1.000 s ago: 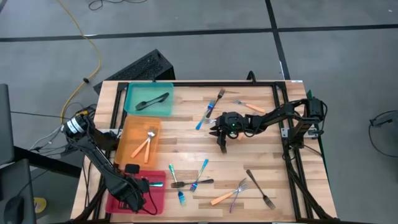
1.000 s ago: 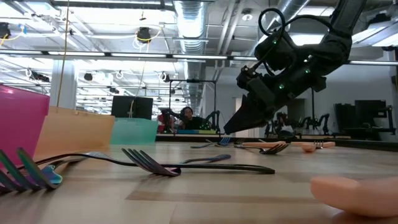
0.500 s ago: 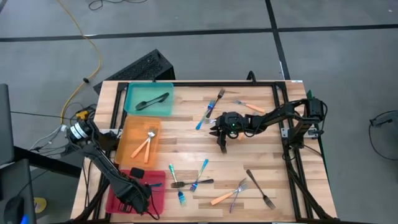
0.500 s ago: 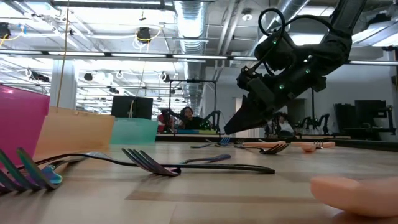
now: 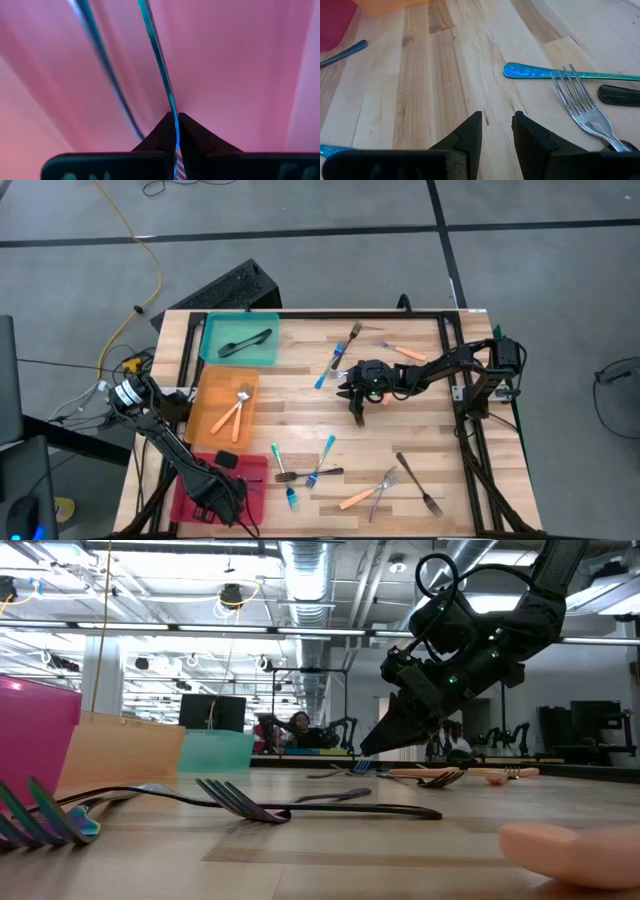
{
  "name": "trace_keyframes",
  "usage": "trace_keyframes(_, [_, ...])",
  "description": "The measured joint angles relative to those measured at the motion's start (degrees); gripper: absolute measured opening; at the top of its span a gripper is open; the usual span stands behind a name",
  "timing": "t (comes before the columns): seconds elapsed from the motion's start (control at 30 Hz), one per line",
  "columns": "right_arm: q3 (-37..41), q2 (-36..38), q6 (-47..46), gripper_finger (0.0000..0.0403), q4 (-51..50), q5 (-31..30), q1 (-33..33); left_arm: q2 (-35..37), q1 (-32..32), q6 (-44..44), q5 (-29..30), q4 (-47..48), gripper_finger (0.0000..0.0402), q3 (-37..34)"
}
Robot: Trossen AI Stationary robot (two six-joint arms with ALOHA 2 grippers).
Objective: Sort silverware by color (type)
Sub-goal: Put the blue fork into the pink bin, then put the orange fork into the orange bin
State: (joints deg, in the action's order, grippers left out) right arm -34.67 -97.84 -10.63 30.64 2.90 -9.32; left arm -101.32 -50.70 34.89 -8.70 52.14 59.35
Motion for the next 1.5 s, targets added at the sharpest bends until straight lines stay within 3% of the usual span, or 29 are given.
trace_keyframes(0.53, [0.00,0.01,0.07,0.0131,0.01,0.02,0.00,0.00,0.40,3.79,-0.12,-0.94,0.0049,0.00])
trace_keyframes(0.9, [0.00,0.02,0.13,0.0131,0.01,0.02,-0.01,0.43,1.20,7.00,-5.00,-0.62,0.0091,0.00])
trace_keyframes(1.5, [0.01,0.02,0.42,0.0131,0.23,0.02,-0.02,12.76,3.61,15.02,-1.09,2.05,0.0103,0.00])
